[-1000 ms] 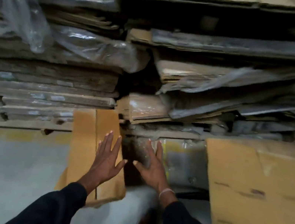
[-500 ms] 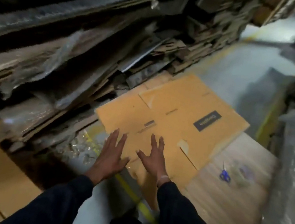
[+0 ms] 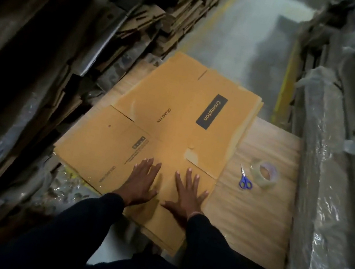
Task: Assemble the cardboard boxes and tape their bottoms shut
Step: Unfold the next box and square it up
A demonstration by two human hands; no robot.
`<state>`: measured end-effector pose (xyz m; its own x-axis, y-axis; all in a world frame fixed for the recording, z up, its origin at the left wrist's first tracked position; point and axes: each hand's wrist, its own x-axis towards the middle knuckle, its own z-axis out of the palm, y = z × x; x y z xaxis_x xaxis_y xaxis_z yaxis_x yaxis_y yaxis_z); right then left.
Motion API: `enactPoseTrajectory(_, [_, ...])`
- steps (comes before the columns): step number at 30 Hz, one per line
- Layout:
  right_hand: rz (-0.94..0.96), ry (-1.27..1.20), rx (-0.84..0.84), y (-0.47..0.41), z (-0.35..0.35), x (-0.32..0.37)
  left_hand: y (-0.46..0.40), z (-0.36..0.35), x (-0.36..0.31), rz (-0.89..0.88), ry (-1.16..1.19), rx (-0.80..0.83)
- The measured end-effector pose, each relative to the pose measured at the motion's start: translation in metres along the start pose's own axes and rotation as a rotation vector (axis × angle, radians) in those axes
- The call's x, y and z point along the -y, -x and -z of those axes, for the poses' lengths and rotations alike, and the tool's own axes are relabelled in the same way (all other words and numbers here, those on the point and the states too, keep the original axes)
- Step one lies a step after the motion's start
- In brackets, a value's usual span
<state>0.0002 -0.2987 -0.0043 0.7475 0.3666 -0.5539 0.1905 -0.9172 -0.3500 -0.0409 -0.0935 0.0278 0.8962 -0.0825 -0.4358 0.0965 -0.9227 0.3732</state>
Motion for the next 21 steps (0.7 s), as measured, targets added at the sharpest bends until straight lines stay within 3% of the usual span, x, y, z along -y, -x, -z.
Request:
enactPoseTrajectory(5, [-0.044, -0.057, -0.084, 0.003, 0.011, -0.018, -0.021, 0.006, -0.004, -0.044, -0.032, 0.079])
enactPoseTrajectory(11, [-0.468, -0.489, -0.36, 0.018, 0.007, -0.005, -0.042, 0.016, 0.001, -0.062, -0.16, 0.21])
enactPoseTrajectory(17, [-0.552, -0.817, -0.477, 0.024, 0.031, 0.003, -0.052, 0.037, 0.009, -0.137, -0.19, 0.32])
enactPoseTrajectory(21, [-0.595, -1.011, -0.668, 0.035, 0.04, 0.004, -0.054, 0.052, 0.014, -0.177, -0.13, 0.385])
